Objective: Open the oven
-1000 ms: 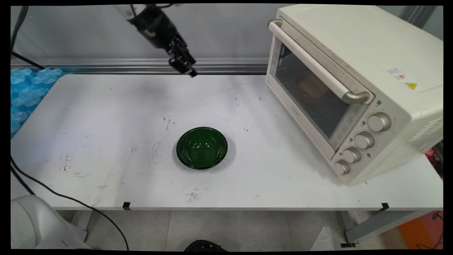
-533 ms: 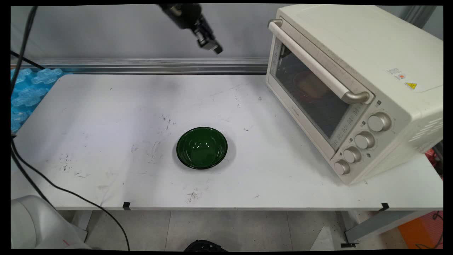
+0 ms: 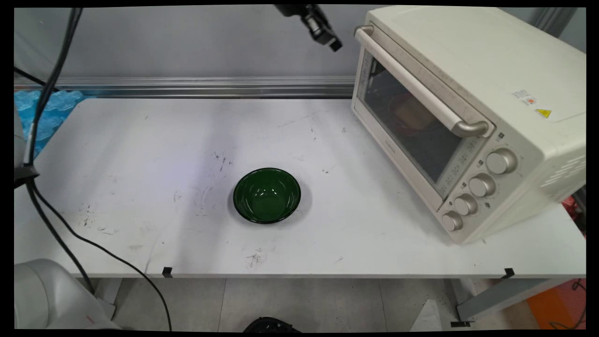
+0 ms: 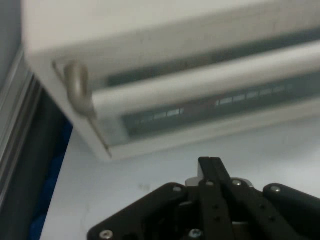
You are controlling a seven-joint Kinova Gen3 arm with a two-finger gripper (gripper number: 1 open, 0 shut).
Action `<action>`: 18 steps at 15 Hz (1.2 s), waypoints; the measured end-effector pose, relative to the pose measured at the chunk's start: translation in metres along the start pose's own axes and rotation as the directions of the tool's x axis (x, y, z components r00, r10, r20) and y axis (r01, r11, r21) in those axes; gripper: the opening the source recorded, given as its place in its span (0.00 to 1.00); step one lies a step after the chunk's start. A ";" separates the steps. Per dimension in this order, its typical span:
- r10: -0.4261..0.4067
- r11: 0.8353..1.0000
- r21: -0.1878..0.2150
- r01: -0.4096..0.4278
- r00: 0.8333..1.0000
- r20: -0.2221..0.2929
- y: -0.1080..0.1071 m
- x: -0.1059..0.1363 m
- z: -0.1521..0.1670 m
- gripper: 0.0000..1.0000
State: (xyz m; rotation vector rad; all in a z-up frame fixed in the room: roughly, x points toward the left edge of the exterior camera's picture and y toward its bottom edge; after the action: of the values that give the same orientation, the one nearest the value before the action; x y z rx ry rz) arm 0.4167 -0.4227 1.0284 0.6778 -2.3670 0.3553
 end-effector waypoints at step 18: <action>-0.060 0.998 -0.006 0.060 0.996 -0.062 0.017 0.078 0.063 0.00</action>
State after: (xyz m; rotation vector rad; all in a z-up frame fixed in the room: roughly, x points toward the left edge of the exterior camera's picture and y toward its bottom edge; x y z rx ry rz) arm 0.3236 -0.4645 1.0301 0.7245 -2.2825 0.3407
